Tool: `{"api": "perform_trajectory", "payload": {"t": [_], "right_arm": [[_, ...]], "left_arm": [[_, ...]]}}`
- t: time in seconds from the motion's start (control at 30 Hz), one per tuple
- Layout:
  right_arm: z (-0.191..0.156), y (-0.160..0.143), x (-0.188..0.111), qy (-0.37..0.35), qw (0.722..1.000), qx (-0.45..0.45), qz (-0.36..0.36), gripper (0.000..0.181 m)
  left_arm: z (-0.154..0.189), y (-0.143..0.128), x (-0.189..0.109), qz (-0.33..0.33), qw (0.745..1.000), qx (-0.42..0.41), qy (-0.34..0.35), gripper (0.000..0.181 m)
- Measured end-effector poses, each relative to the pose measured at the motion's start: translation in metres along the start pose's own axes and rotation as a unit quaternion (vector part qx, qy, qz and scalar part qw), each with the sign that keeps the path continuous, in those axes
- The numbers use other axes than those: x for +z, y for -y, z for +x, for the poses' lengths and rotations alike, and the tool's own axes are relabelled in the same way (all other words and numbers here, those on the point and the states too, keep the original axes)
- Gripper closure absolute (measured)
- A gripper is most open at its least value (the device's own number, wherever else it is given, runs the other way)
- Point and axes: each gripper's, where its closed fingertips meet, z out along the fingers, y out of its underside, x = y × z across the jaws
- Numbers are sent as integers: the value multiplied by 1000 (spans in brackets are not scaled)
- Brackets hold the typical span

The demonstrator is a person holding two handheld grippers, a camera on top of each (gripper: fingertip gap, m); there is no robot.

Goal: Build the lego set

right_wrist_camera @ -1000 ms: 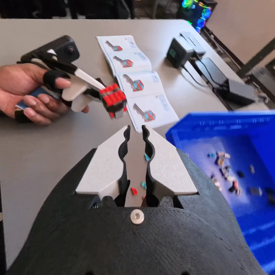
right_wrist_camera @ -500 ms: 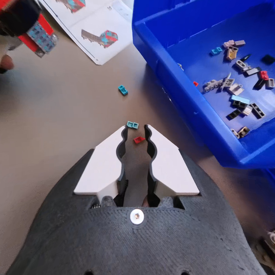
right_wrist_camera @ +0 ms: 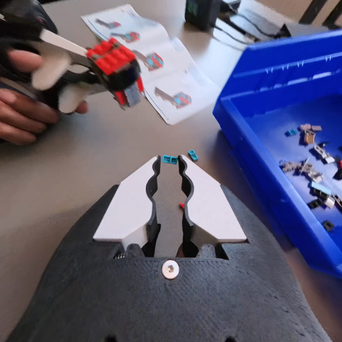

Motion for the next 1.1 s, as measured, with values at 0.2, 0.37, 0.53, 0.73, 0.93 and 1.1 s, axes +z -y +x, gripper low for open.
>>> {"api": "perform_trajectory", "payload": {"t": [0.2,0.37,0.53,0.73,0.93,1.1], "right_arm": [[-2,3,-5,3,1000,-1,12,156],[3,-17,-8,-1,1000,26,-10,157],[-2,-35,-9,4,999,32,-41,159],[-9,-45,6,-6,996,-13,-85,159],[-11,-41,18,19,995,-14,-98,176],[-17,-12,6,26,998,-36,-50,179]], "left_arm": [[0,1,-1,2,1000,1,2,165],[-2,4,-2,7,1000,5,7,165],[-2,2,-2,5,1000,7,8,165],[-1,1,-1,4,1000,8,7,165],[0,0,-1,0,1000,7,4,165],[0,3,-3,3,1000,5,2,165]]}}
